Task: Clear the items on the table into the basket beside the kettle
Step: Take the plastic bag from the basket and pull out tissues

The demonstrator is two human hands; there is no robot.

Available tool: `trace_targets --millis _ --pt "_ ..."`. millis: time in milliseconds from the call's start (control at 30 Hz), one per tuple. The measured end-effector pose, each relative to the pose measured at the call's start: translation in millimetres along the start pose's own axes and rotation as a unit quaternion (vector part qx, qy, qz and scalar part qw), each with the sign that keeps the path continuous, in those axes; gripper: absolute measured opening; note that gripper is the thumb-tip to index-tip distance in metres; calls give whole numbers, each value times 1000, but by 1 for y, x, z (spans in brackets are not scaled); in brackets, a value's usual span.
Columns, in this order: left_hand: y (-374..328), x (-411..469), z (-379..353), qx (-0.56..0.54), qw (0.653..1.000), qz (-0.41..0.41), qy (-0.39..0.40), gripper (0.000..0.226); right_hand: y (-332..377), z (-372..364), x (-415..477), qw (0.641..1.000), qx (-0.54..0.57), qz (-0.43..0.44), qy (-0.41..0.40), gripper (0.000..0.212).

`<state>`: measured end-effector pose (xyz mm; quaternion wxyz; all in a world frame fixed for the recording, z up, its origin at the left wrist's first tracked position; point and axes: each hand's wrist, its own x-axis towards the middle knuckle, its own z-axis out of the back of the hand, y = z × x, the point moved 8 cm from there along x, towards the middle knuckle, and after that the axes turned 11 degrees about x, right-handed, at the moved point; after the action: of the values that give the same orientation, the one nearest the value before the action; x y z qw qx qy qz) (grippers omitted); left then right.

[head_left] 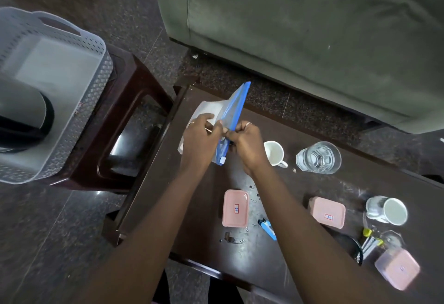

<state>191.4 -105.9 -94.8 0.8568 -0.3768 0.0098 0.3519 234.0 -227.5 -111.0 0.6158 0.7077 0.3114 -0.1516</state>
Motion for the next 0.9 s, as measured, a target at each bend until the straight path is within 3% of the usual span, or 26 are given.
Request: trace_targets --millis 67,133,200,267,333,367,433,500,600,667,767,900 --pt "-3 -1 -5 34 999 -10 10 23 -8 14 -1 998 10 -8 -57 27" --pt "-12 -3 -8 74 996 -42 7 21 -6 38 -6 983 -88 21 -162 19" --pt "-22 -7 -13 132 988 -83 -4 24 4 55 -21 943 -191 72 -264 23" --pt "-28 -12 -22 180 977 -116 -1 31 18 53 -35 884 -327 166 -291 33" --pt "-31 -18 -28 183 974 -133 1 33 24 32 -47 777 -500 285 -254 36" --pt "-32 -22 -31 180 973 -141 0 32 23 23 -50 750 -532 336 -207 30" --pt "-32 -30 -38 187 970 -154 6 31 14 14 -47 746 -552 364 -83 18" --pt "-25 -36 -44 199 967 -158 22 31 -2 15 -32 746 -599 291 35 29" --pt "-16 -44 -47 215 959 -181 29 31 -27 15 -18 683 -676 219 169 50" --pt "-17 -49 -41 195 961 -198 19 28 -33 14 -14 662 -699 191 191 41" --pt "-26 -56 -34 166 961 -223 -3 23 -32 10 -7 676 -706 138 161 23" --pt "-31 -62 -26 152 956 -249 -40 23 -41 4 5 660 -729 85 162 23"
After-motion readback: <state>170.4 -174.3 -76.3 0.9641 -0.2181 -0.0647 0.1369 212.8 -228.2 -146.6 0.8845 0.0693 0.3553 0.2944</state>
